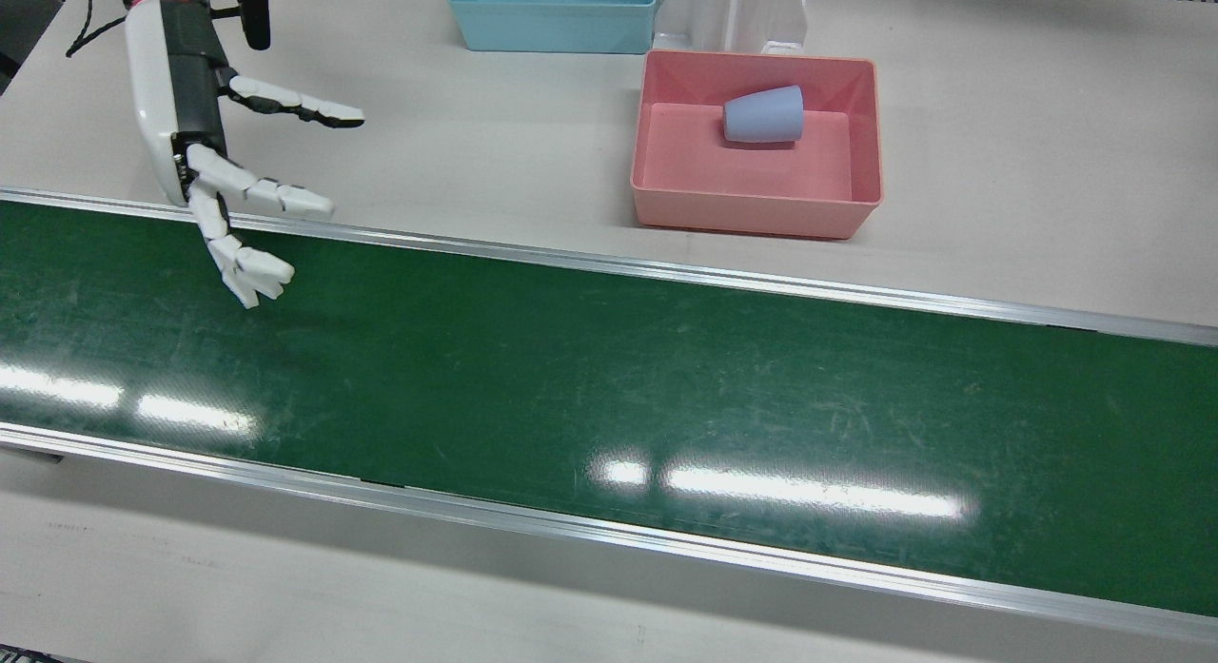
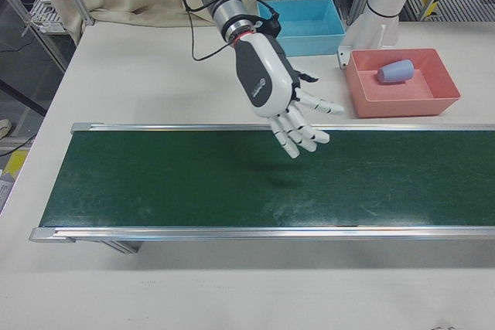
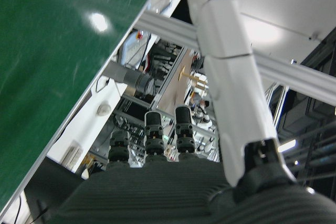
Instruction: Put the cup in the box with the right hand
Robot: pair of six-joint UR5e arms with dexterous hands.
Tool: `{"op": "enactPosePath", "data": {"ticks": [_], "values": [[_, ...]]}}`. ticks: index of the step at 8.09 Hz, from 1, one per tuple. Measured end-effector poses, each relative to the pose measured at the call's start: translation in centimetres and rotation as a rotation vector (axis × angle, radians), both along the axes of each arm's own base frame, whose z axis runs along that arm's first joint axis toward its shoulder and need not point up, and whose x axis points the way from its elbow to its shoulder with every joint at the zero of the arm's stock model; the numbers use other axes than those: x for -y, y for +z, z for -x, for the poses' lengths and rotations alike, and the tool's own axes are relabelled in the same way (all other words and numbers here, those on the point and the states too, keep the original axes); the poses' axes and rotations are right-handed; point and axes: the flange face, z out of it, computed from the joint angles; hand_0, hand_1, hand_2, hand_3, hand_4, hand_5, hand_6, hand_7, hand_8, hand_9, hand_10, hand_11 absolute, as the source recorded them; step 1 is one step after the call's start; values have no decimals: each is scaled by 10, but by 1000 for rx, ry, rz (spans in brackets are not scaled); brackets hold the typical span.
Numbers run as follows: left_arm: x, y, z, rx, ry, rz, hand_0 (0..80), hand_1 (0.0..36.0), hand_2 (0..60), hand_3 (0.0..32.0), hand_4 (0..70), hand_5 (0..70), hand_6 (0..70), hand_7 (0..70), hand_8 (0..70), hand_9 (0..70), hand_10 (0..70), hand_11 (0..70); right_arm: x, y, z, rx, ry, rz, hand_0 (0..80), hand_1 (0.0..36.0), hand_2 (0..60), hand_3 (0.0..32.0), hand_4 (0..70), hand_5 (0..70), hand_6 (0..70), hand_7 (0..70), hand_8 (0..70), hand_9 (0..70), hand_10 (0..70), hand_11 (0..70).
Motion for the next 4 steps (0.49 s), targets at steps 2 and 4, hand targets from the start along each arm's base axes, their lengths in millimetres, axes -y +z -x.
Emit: {"op": "enactPosePath", "data": {"ticks": [2,4], "values": [[0,0,0,0,0,0,0,0,0,0,0,0,0,0,0,0,0,0,51,66,-36,87,107,94,800,148,0,0,159,80,48,91,21,50,25,64],[0,0,0,0,0,0,0,0,0,0,0,0,0,0,0,0,0,0,80,134,-82,133,211,176,791,136,0,0,106,76,28,6,3,23,0,22]]}}
